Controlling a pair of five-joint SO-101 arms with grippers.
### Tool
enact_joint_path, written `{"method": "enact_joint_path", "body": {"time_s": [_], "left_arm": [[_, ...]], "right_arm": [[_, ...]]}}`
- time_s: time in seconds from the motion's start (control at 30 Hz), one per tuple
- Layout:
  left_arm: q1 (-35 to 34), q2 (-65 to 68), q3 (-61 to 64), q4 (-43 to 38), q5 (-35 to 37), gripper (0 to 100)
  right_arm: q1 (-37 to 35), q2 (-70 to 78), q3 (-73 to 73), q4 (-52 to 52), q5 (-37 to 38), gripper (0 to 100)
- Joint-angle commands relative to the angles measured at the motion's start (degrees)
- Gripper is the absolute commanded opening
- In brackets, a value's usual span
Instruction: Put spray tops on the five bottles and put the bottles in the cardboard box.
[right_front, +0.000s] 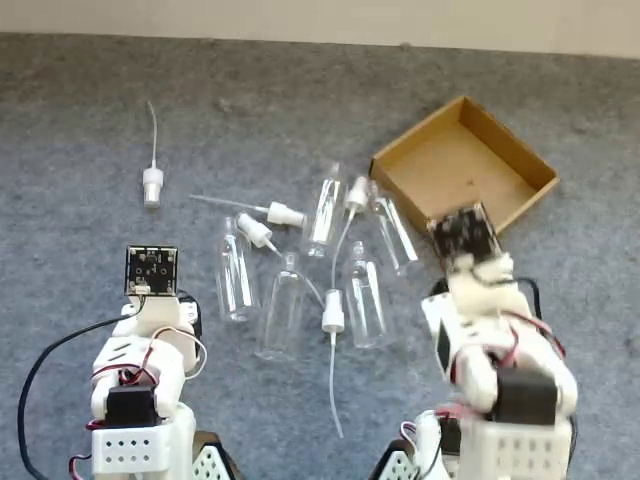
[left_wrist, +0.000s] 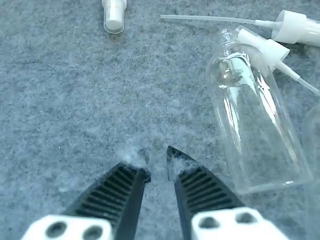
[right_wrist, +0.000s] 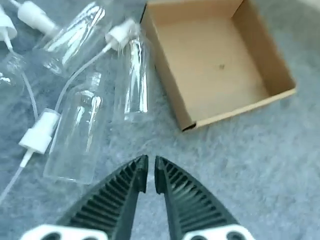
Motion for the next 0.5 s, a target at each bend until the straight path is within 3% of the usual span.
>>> {"method": "enact_joint_path", "body": {"time_s": [0.0,0.23,0.47], "left_arm": [[-0.75,-0.22,1.27,0.35,-0.53,1],[-0.75,-0.13,1.27,0.35,-0.53,1],[-0.75,-0.13,1.27,0.35,-0.53,1]], "right_arm": [[-3.12,8.75,-6.99,-0.92,-5.8,2.8],[-16.04,26.42,-19.56,5.93,-17.32,2.9],[-21.76,44.26,-33.19,10.95,-21.19,5.2]]}}
